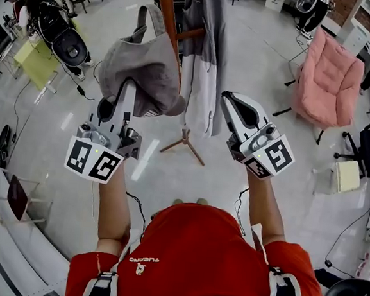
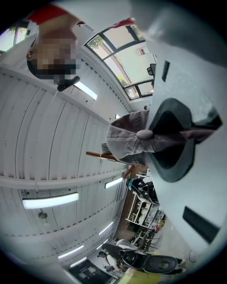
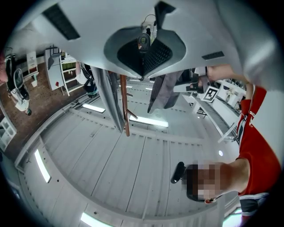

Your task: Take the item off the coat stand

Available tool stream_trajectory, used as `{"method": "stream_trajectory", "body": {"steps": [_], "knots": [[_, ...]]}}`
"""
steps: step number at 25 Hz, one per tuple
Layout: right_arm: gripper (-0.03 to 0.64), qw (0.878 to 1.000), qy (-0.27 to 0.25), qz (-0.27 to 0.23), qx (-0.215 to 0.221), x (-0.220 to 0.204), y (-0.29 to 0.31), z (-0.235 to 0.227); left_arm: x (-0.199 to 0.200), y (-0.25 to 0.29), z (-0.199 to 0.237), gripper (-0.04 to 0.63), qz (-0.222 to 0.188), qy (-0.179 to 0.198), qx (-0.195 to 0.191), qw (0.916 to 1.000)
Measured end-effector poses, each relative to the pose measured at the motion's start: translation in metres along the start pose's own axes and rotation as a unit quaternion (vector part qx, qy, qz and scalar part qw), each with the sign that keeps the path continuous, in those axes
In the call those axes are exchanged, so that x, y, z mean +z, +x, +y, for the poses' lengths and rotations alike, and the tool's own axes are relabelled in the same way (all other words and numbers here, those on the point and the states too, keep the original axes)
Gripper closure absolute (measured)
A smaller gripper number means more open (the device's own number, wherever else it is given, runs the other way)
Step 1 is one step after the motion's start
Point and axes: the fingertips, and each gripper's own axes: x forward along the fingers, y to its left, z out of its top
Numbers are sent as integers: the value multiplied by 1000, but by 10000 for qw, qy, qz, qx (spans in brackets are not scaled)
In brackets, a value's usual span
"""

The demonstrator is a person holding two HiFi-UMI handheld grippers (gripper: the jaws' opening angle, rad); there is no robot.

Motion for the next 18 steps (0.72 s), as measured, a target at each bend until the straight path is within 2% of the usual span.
{"method": "stream_trajectory", "body": {"steps": [6, 13, 18], "knots": [[592, 9999, 1, -96, -37, 5, -8, 6, -34, -17, -19, 570, 51, -346, -331, 9988], [593, 9997, -83, -178, -169, 2, -15, 8, -54, -21, -32, 569, 120, -405, -734, 9964], [594, 9993, -266, -112, -249, 2, -17, 8, -59, -21, -34, 570, 156, -441, -795, 9957]]}}
